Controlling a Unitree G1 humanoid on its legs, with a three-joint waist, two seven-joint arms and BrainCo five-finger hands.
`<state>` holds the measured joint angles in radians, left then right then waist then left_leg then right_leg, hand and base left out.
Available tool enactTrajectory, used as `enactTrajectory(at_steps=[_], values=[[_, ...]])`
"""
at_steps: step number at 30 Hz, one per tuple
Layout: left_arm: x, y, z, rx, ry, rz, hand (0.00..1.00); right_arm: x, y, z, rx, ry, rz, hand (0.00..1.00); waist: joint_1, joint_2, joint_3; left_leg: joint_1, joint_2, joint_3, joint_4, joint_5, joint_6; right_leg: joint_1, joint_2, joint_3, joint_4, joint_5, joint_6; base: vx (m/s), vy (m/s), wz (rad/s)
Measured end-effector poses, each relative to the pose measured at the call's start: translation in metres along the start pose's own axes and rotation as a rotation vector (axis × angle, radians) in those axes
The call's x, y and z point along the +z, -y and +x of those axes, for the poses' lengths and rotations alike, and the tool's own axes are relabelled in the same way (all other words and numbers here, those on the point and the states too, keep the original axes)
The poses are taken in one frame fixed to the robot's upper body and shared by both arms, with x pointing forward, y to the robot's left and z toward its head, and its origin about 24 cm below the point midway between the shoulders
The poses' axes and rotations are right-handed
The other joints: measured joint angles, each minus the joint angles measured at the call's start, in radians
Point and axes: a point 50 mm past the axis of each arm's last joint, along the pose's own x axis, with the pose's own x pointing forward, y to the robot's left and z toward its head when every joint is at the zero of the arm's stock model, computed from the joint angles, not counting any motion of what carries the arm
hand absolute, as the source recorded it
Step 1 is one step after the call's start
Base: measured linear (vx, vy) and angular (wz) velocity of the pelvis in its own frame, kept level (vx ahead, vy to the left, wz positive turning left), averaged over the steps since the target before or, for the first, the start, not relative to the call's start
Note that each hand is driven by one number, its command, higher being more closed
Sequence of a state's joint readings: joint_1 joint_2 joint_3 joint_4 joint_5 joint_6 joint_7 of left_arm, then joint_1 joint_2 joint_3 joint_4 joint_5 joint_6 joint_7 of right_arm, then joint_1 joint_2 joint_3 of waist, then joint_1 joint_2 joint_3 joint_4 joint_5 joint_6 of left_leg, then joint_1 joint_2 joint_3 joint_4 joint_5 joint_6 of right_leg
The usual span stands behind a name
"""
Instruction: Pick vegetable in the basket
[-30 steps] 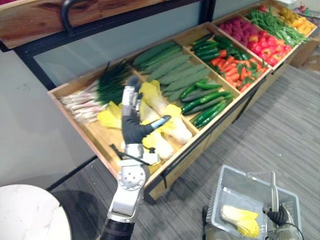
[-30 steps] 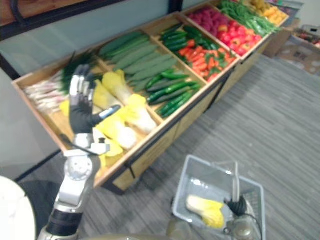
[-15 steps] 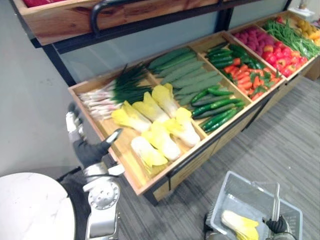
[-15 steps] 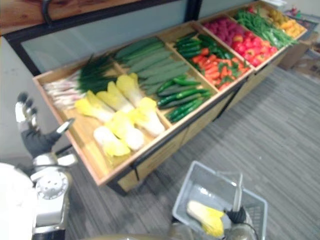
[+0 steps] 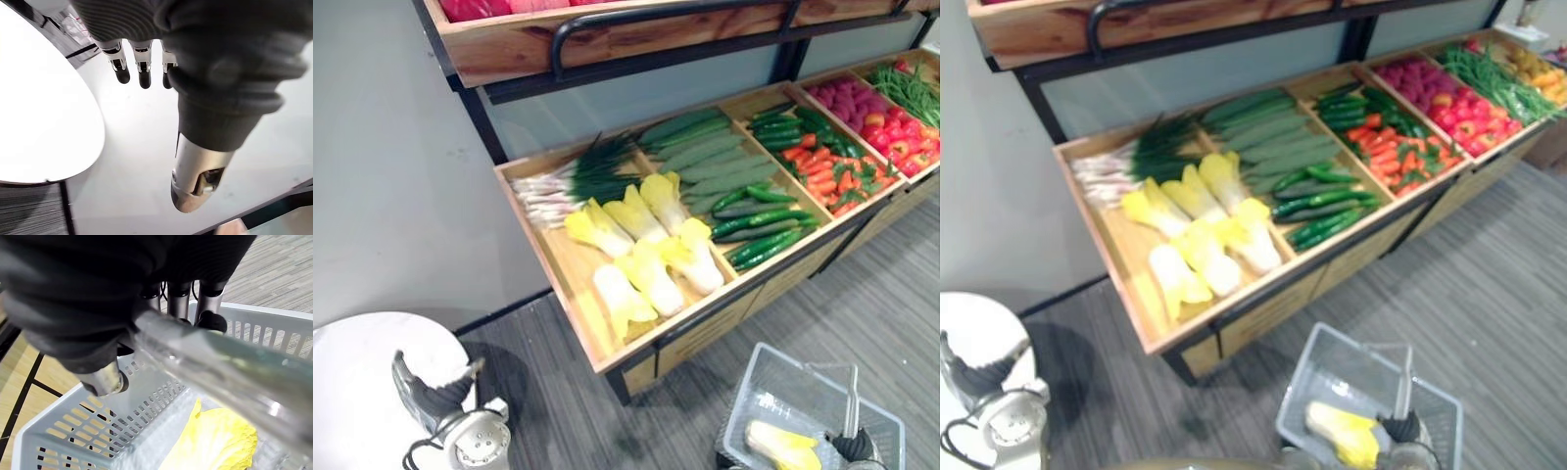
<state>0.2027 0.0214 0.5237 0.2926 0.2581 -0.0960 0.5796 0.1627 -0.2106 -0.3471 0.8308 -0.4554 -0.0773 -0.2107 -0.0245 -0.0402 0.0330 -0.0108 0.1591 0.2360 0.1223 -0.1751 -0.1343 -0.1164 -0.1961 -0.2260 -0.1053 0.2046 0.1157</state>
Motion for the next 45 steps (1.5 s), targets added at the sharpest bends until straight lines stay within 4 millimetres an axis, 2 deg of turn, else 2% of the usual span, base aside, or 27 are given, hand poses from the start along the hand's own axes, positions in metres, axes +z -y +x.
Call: enactTrajectory(at_steps=[2,3,7,10,13,17,18,20,23,27,28,29,30,31,32,33,34,35,36,37,38,39,41,42,43,44,45], values=[[-0.018,0.004,-0.004,-0.035,-0.08,0.04,0.0,0.001,-0.001,0.0,0.002,0.003,0.001,1.0,0.0,0.001,-0.001,0.001,0.0,0.0,-0.004,0.002,0.0,-0.001,0.001,0.0,0.0,0.0,0.0,0.0,0.0,0.0],[-0.036,0.006,-0.01,-0.066,-0.153,0.081,0.0,0.002,-0.001,0.0,0.002,0.005,0.002,1.0,0.0,0.001,0.0,0.009,-0.001,0.002,-0.016,0.008,-0.001,0.0,0.001,0.0,0.0,0.0,0.0,0.0,0.0,0.0],[-0.086,0.009,-0.029,-0.189,-0.367,0.2,0.0,0.003,-0.001,0.001,0.003,0.005,0.004,1.0,-0.001,0.0,0.0,0.021,-0.003,0.009,-0.035,0.014,-0.003,0.0,0.002,0.003,-0.001,-0.001,0.0,0.01,-0.008,-0.04],[-0.106,0.007,-0.042,-0.251,-0.467,0.254,0.0,0.004,-0.002,0.002,0.006,0.006,0.004,1.0,-0.001,0.0,0.001,0.036,-0.002,0.026,-0.047,0.015,-0.004,-0.001,0.005,0.016,-0.001,-0.001,0.001,0.0,-0.007,-0.13],[-0.115,0.006,-0.047,-0.286,-0.504,0.281,0.0,0.003,-0.004,0.002,0.013,-0.005,0.004,1.0,-0.002,-0.001,0.003,0.041,-0.001,0.031,-0.05,0.016,-0.005,-0.002,0.007,0.021,-0.001,-0.001,0.001,0.0,-0.008,-0.05],[-0.12,0.009,-0.052,-0.347,-0.522,0.321,0.0,0.009,-0.006,0.005,0.02,0.004,0.005,1.0,-0.001,0.001,0.014,0.057,0.002,0.058,-0.046,0.011,-0.01,-0.001,0.013,0.047,-0.001,-0.002,0.001,0.0,-0.013,-0.18],[-0.119,0.011,-0.052,-0.372,-0.516,0.324,0.0,0.011,-0.006,0.006,0.019,0.01,0.008,1.0,-0.001,-0.006,0.025,0.045,0.009,0.059,-0.007,-0.007,-0.012,-0.001,0.016,0.049,0.0,-0.007,0.002,-0.01,-0.015,-0.12],[-0.115,0.019,-0.053,-0.417,-0.494,0.331,0.0,0.014,-0.003,0.008,0.011,0.018,0.004,1.0,0.0,0.008,0.043,0.008,0.032,0.059,0.082,-0.056,-0.012,-0.001,0.025,0.058,0.0,-0.009,0.002,-0.02,-0.01,-0.14],[-0.112,0.027,-0.055,-0.462,-0.472,0.337,0.0,0.016,0.001,0.01,0.002,0.024,0.0,1.0,0.0,0.008,0.057,-0.007,0.039,0.063,0.136,-0.089,-0.009,-0.002,0.027,0.069,0.0,-0.004,0.009,-0.01,0.013,-0.12],[-0.093,0.049,-0.047,-0.533,-0.388,0.327,0.0,0.024,0.005,0.013,-0.014,0.046,0.009,1.0,-0.004,0.009,0.091,-0.052,0.044,0.089,0.257,-0.151,0.016,-0.06,0.016,0.113,0.073,-0.001,0.016,-0.05,0.089,-0.26],[-0.085,0.054,-0.039,-0.538,-0.358,0.332,0.0,0.027,0.003,0.012,-0.017,0.059,0.018,1.0,-0.007,-0.013,0.104,-0.081,0.044,0.115,0.288,-0.168,0.028,-0.098,0.01,0.132,0.095,0.024,0.021,-0.15,0.153,-0.48],[-0.082,0.055,-0.035,-0.538,-0.346,0.337,0.0,0.03,0.001,0.011,-0.014,0.067,0.024,1.0,-0.01,-0.014,0.105,-0.087,0.044,0.129,0.299,-0.173,0.033,-0.112,0.013,0.132,0.096,0.051,0.017,-0.21,0.148,-0.66],[-0.076,0.057,-0.028,-0.534,-0.32,0.336,0.0,0.036,-0.002,0.01,-0.007,0.092,0.026,1.0,-0.01,-0.026,0.109,-0.091,0.046,0.167,0.3,-0.172,0.042,-0.145,0.02,0.127,0.088,0.116,0.013,-0.22,0.056,-1.1],[-0.075,0.052,-0.021,-0.522,-0.306,0.351,0.0,0.05,-0.008,0.009,0.008,0.147,0.021,1.0,-0.003,-0.026,0.114,-0.082,0.069,0.246,0.267,-0.15,0.071,-0.173,0.049,0.121,0.028,0.254,-0.037,-0.21,0.024,-1.2],[-0.073,0.053,-0.02,-0.523,-0.3,0.347,0.0,0.058,-0.009,0.01,0.009,0.173,0.029,1.0,-0.002,-0.023,0.129,-0.075,0.078,0.269,0.253,-0.141,0.078,-0.194,0.049,0.076,0.093,0.217,-0.052,-0.2,0.017,-1.24],[-0.071,0.051,-0.015,-0.514,-0.288,0.352,0.0,0.067,-0.007,0.011,-0.003,0.198,0.041,1.0,-0.017,-0.029,0.153,-0.04,0.078,0.31,0.214,-0.115,0.079,-0.252,0.021,-0.061,0.39,-0.014,-0.121,-0.15,0.083,-0.76],[-0.073,0.047,-0.014,-0.517,-0.292,0.36,0.0,0.065,-0.006,0.011,-0.005,0.189,0.047,1.0,-0.03,-0.036,0.159,-0.018,0.071,0.328,0.217,-0.108,0.08,-0.265,-0.003,-0.133,0.554,-0.104,-0.144,-0.18,0.155,-0.98],[-0.075,0.041,-0.011,-0.519,-0.297,0.373,0.0,0.065,-0.007,0.011,0.001,0.188,0.055,1.0,-0.034,-0.061,0.163,-0.019,0.064,0.334,0.266,-0.111,0.085,-0.281,-0.018,-0.198,0.604,-0.062,-0.188,-0.17,0.134,-0.93],[-0.08,0.038,-0.013,-0.523,-0.313,0.38,0.0,0.066,-0.01,0.01,0.014,0.196,0.045,1.0,-0.029,-0.077,0.164,-0.022,0.067,0.326,0.271,-0.122,0.096,-0.272,-0.009,-0.207,0.571,-0.033,-0.187,-0.27,0.073,-1.62],[-0.091,0.03,-0.02,-0.538,-0.354,0.394,0.0,0.07,-0.014,0.009,0.024,0.204,0.053,1.0,0.003,-0.047,0.163,0.022,0.074,0.363,0.16,-0.085,0.101,-0.242,0.025,-0.187,0.56,-0.08,-0.171,-0.26,0.028,-1.32],[-0.093,0.029,-0.021,-0.544,-0.361,0.398,0.0,0.067,-0.015,0.009,0.031,0.194,0.048,1.0,-0.006,-0.062,0.159,0.037,0.069,0.387,0.149,-0.075,0.1,-0.241,-0.008,-0.204,0.684,-0.165,-0.178,-0.24,0.012,-1.07],[-0.096,0.027,-0.021,-0.557,-0.37,0.413,0.0,0.059,-0.015,0.008,0.033,0.174,0.042,1.0,-0.014,-0.061,0.159,0.053,0.06,0.393,0.138,-0.068,0.1,-0.215,-0.056,-0.218,0.809,-0.235,-0.14,-0.1,0.015,-0.34],[-0.106,0.019,-0.029,-0.568,-0.404,0.429,0.0,0.054,-0.017,0.008,0.051,0.147,0.032,1.0,-0.01,-0.08,0.137,0.059,0.069,0.447,0.148,-0.056,0.1,-0.125,-0.135,-0.224,0.883,-0.281,-0.104,-0.07,-0.104,-0.78],[-0.108,0.017,-0.031,-0.569,-0.414,0.435,0.0,0.056,-0.019,0.008,0.064,0.153,0.028,1.0,-0.001,-0.084,0.127,0.037,0.092,0.488,0.174,-0.055,0.099,-0.12,-0.148,-0.211,0.839,-0.29,-0.088,-0.08,-0.201,-1.05],[-0.108,0.017,-0.031,-0.568,-0.415,0.433,0.0,0.059,-0.02,0.009,0.067,0.161,0.03,1.0,-0.001,-0.085,0.125,0.023,0.107,0.503,0.189,-0.054,0.097,-0.121,-0.14,-0.207,0.81,-0.296,-0.077,-0.08,-0.26,-0.94],[-0.108,0.021,-0.033,-0.571,-0.426,0.42,0.0,0.064,-0.019,0.011,0.065,0.17,0.03,1.0,-0.001,-0.078,0.122,-0.003,0.131,0.528,0.2,-0.036,0.094,-0.126,-0.093,-0.206,0.732,-0.305,-0.078,-0.09,-0.268,-0.87],[-0.111,0.026,-0.042,-0.587,-0.447,0.405,0.0,0.064,-0.016,0.011,0.059,0.169,0.025,1.0,0.002,-0.051,0.101,-0.024,0.145,0.56,0.168,0.001,0.09,-0.12,-0.018,-0.162,0.592,-0.305,-0.076,-0.12,-0.317,-0.98]])
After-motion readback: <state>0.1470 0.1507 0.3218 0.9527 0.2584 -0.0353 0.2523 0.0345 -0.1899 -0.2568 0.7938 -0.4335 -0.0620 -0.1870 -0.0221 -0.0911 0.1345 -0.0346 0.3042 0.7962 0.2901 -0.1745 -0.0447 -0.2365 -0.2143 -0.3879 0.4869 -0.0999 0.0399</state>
